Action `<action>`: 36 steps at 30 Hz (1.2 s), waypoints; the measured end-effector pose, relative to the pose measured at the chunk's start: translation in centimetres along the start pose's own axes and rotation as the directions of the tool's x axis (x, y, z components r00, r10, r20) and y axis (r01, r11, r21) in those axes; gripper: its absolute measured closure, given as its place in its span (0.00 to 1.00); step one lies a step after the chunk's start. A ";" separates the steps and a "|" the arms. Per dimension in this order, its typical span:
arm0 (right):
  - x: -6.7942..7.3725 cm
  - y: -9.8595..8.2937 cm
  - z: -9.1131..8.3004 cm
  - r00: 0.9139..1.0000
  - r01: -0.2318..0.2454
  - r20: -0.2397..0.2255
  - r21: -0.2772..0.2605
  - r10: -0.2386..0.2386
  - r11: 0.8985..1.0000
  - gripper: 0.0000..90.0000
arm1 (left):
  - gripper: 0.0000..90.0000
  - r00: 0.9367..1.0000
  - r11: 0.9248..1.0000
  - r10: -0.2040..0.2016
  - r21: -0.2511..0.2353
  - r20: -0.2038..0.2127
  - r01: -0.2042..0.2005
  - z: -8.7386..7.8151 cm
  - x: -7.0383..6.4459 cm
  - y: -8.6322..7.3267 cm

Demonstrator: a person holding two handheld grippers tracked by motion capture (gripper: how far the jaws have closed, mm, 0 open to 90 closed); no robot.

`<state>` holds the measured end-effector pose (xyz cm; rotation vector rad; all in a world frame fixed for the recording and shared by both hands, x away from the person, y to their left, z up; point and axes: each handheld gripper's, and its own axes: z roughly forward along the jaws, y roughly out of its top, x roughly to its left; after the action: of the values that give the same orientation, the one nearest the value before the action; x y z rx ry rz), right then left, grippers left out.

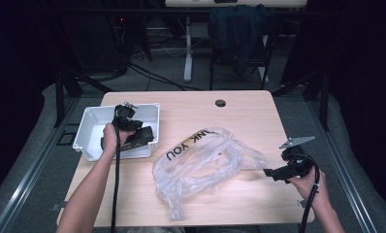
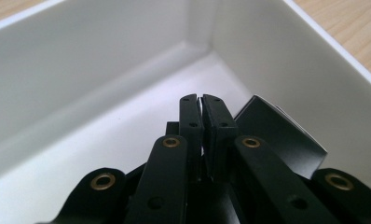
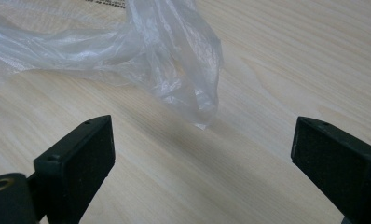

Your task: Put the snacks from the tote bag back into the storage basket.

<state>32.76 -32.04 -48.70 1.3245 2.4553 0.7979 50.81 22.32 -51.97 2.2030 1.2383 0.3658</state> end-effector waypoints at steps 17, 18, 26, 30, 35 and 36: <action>0.0 0.0 0.0 1.000 -0.003 0.001 -0.008 0.003 1.000 0.06 | 0.82 1.000 1.000 0.003 -0.020 0.018 -0.002 -0.8 -0.2 -0.2; 0.0 0.0 -0.1 1.000 -0.003 0.002 -0.009 0.003 1.000 0.06 | 0.74 1.000 1.000 0.003 -0.022 0.020 -0.003 -1.0 -0.2 -0.2; -0.1 -0.1 -0.3 1.000 -0.002 0.004 -0.018 0.002 1.000 0.06 | 0.38 1.000 0.999 -0.004 -0.054 0.012 0.004 -3.5 -0.3 -0.6; -0.1 -0.1 -0.4 1.000 -0.003 0.005 -0.019 0.003 1.000 0.06 | 0.28 1.000 0.998 0.003 -0.063 -0.014 -0.004 -5.2 -0.8 -1.0; 0.0 -0.1 -0.5 1.000 -0.008 0.002 -0.025 0.008 1.000 0.06 | 0.23 1.000 0.997 0.015 -0.080 -0.026 -0.017 -7.8 -1.6 -1.8; 0.0 -0.1 -0.5 1.000 -0.009 0.005 -0.026 0.009 1.000 0.06 | 0.21 1.000 0.996 0.011 -0.084 -0.026 -0.014 -8.2 -1.8 -2.0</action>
<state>32.48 -32.25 -48.38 1.3282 2.4285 0.8242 44.49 24.49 -46.60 2.1419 1.2014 0.4445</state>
